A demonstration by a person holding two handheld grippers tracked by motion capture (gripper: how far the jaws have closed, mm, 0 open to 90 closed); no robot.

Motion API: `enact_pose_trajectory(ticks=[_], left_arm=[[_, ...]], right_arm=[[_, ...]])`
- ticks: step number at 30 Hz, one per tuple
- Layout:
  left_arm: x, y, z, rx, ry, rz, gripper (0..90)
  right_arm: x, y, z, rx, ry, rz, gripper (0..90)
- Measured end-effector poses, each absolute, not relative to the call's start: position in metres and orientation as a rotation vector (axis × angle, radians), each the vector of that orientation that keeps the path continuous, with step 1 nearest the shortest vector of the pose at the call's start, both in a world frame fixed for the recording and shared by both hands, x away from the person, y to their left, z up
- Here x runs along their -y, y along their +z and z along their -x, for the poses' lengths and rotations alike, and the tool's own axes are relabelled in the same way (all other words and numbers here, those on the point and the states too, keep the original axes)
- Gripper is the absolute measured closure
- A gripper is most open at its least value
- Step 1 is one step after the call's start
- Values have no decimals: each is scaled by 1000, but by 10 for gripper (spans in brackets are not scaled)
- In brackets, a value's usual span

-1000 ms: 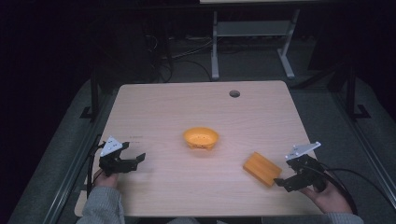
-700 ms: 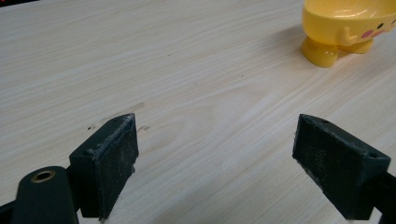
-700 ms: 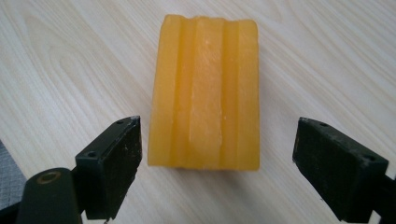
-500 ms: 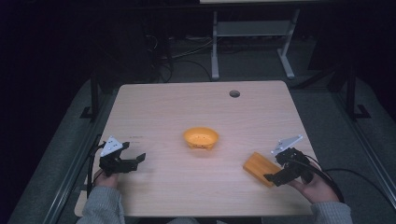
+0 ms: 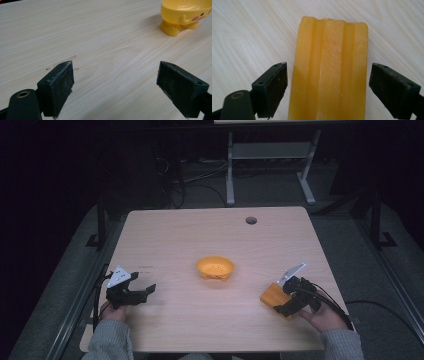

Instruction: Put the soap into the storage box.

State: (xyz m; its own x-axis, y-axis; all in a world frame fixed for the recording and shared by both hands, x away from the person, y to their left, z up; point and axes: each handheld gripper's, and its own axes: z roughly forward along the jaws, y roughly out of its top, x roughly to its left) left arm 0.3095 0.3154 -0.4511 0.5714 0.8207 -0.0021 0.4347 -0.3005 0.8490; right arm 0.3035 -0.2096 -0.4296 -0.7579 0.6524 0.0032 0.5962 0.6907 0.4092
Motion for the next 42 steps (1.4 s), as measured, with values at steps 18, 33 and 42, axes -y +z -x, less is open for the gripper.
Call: enact_pose_trajectory(ticks=[18, 33, 42], left_arm=[[-316, -451, -309, -1013, 559, -1922, 138], [-316, -450, -309, -1010, 563, -1923, 138], [-316, -450, -309, -1012, 562, -1915, 138]], right_arm=[[197, -447, -313, -2781, 489, -1036, 182], [194, -449, -313, -2779, 462, -1040, 192], [197, -449, -313, -2782, 487, -1028, 207]])
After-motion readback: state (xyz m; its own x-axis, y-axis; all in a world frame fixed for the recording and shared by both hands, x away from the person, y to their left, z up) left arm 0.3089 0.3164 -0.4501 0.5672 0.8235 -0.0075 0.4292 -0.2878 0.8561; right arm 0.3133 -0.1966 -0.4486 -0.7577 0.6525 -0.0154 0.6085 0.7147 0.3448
